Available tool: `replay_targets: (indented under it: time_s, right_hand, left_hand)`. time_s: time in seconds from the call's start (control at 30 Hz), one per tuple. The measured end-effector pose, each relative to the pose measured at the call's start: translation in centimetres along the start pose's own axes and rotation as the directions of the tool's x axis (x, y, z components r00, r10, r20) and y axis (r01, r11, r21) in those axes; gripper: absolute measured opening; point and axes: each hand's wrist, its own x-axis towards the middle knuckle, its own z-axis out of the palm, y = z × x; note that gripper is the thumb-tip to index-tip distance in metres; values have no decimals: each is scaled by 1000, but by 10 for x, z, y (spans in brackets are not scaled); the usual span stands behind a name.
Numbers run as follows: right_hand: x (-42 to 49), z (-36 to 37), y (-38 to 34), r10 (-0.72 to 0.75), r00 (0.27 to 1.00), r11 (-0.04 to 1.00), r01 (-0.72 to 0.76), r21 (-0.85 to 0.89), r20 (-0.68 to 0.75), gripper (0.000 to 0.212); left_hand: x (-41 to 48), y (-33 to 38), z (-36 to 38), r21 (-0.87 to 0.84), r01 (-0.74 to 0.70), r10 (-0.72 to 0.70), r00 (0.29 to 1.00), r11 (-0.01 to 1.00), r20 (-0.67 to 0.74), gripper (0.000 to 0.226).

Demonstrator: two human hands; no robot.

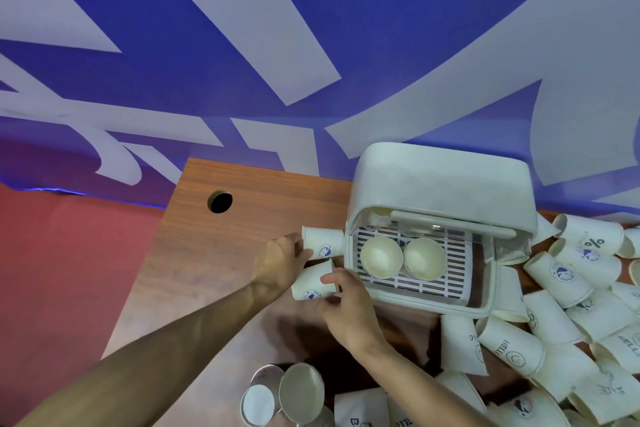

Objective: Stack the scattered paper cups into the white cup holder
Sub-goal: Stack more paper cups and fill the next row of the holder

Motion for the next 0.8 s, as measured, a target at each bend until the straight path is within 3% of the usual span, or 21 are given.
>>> replay_targets:
  time_s: [0.2, 0.33, 0.4, 0.47, 0.53, 0.6, 0.7, 0.8]
  right_hand:
    - [12, 12, -3, 91, 994, 996, -92, -20, -62, 26]
    - [14, 13, -6, 214, 975, 975, -217, 38, 60, 26]
    - [11, 11, -8, 141, 989, 990, -141, -3, 49, 25]
    - [7, 7, -13, -71, 997, 979, 65, -192, -21, 25]
    - [2, 1, -15, -338, 941, 839, 287, -462, -30, 24]
    - [-2, -3, -18, -462, 884, 656, 394, -643, 70, 25]
    - [-13, -5, -15, -474, 859, 469, 433, -770, 194, 36]
    - [-14, -8, -9, -434, 876, 392, 395, -831, 211, 51]
  left_hand:
    - [-7, -8, 0, -49, -102, 102, 995, 994, 15, 34]
    - [-15, -9, -10, 36, -155, 156, 987, 987, -22, 24]
    - [-19, -9, -18, 112, -232, 239, 969, 966, -58, 15]
    - [-23, -9, -28, 226, -333, 364, 924, 915, -112, 10]
    - [-26, -9, -36, 359, -420, 489, 864, 834, -124, 10]
    - [-30, -11, -40, 454, -449, 541, 836, 770, -89, 10]
    - [-33, -16, -37, 499, -436, 515, 857, 749, -24, 9]
    - [-38, -19, -29, 525, -426, 477, 878, 737, 42, 17]
